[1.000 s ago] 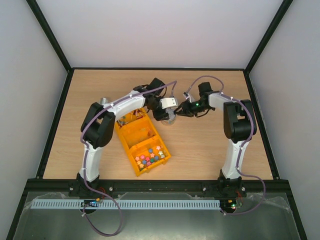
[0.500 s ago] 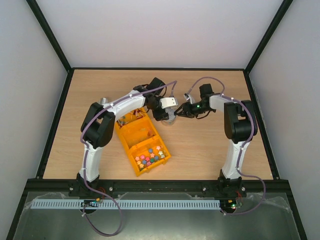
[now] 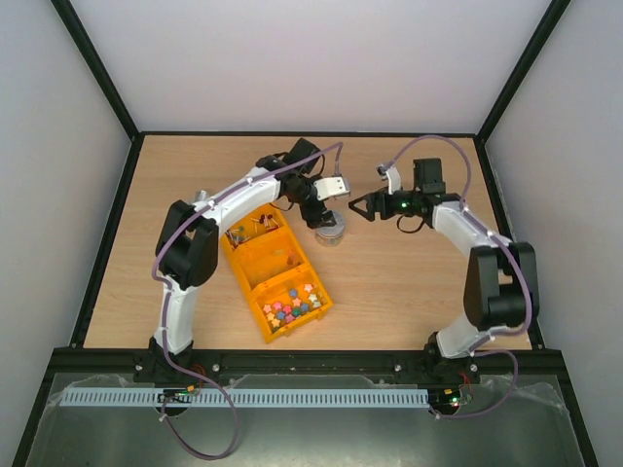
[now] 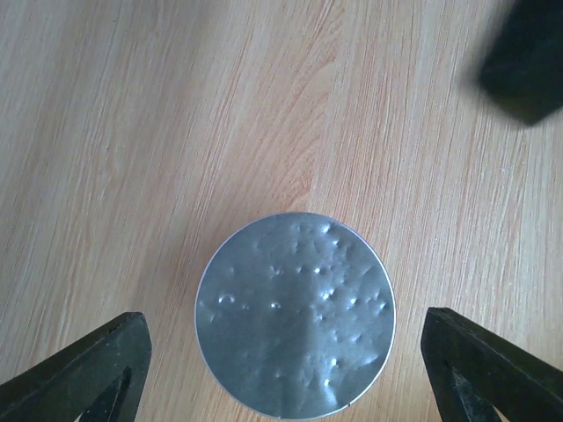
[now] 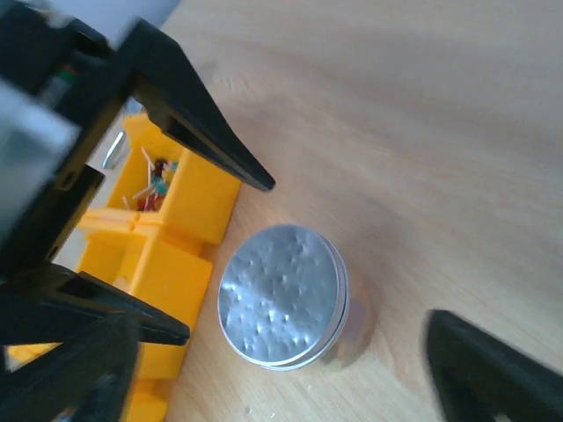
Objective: Pack the candies
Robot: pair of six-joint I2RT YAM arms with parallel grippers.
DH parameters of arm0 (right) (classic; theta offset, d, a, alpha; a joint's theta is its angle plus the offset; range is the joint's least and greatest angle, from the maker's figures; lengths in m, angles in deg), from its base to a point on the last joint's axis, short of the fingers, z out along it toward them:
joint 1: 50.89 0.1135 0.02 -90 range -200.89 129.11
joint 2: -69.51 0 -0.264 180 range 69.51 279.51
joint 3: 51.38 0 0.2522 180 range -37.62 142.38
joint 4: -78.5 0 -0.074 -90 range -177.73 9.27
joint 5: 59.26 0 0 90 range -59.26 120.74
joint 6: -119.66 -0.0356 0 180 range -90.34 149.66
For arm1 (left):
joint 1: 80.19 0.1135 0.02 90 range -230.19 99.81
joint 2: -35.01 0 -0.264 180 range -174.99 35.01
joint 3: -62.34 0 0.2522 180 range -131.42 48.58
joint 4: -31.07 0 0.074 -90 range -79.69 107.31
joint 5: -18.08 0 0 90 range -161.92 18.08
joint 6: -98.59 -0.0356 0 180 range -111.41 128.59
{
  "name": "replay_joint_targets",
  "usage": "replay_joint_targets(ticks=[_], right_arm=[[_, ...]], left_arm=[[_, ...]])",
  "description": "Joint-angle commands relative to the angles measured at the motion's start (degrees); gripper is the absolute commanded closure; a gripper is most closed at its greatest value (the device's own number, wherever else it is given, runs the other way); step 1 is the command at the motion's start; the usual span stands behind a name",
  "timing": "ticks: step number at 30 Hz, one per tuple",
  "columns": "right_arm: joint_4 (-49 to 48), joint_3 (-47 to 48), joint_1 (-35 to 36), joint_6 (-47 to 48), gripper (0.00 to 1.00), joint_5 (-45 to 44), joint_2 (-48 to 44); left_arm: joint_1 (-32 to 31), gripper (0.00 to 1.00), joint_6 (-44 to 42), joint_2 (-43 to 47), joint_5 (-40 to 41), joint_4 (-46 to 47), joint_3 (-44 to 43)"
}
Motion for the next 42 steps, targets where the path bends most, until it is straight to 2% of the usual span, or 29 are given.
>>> replay_joint_targets(ticks=[1, 4, 6, 7, 10, 12, 14, 16, 21, 25, 29, 31, 34, 37, 39, 42], right_arm=[[-12.86, -8.38, -0.05, 2.89, 0.01, -4.43, -9.75], [-19.79, -11.40, 0.08, 3.66, 0.02, -1.16, -12.34], [-20.49, -10.95, 0.09, 2.80, 0.01, 1.87, -10.81], [-19.15, -9.82, 0.09, 2.62, 0.01, 3.15, -9.52], [-5.69, -4.90, 0.15, 8.49, 0.01, 9.04, -4.41], [-8.86, -8.36, 0.22, 9.07, 0.01, 7.98, -4.82], [-16.08, -15.52, 0.22, 11.84, 0.01, 5.85, -8.63], [-19.03, -20.07, 0.24, 15.96, 0.01, 4.91, -11.13], [-14.87, -22.08, 2.04, 27.12, 0.00, 2.08, -9.70], [-19.66, -22.63, 5.51, 27.29, 0.05, -2.45, -8.59], [-18.55, -20.94, 8.87, 28.51, 0.07, -7.47, -6.76], [-20.39, -22.08, 9.35, 27.40, 0.06, -8.08, -7.94], [-24.34, -22.39, 10.04, 17.98, 0.04, -6.03, -9.78], [-31.34, -24.43, 11.94, 3.61, 0.01, -11.81, -10.08], [-35.77, -26.78, 13.76, 1.06, 0.00, -18.00, -11.14], [-42.97, -30.66, 14.60, -3.61, 0.00, -17.70, -11.60]], left_arm=[[1.99, 0.11, 1.51, 4.44, -4.02, -0.21, 0.18], [3.16, 0.01, 2.73, 7.58, -5.30, 4.71, 4.43], [3.68, 0.01, 3.11, 9.47, -5.26, 8.32, 7.31], [3.81, 0.01, 3.29, 10.19, -5.03, 9.93, 8.54], [4.02, 0.01, 3.35, 9.78, -3.33, 11.31, 9.70], [4.27, 0.01, 3.31, 7.33, -2.32, 9.51, 8.23], [4.46, 0.01, 3.18, 3.94, -2.91, 5.35, 3.86], [4.48, 0.02, 3.25, 0.55, -4.30, 1.20, -0.81], [3.65, 0.08, 4.50, -5.13, -6.57, -1.59, -6.83], [3.60, 0.11, 5.02, -7.63, -6.87, -1.99, -7.95], [3.59, 0.14, 3.82, -8.84, -6.49, -2.67, -7.88], [3.58, 0.15, 3.43, -9.59, -6.03, -2.76, -7.97], [3.52, 0.18, 3.46, -10.38, -6.99, -2.81, -8.58], [3.42, 0.18, 2.93, -10.91, -8.38, -3.11, -9.35], [3.12, 0.18, 2.02, -11.31, -9.10, -3.54, -9.48], [2.80, 0.18, 1.46, -11.94, -9.89, -3.87, -9.48]])
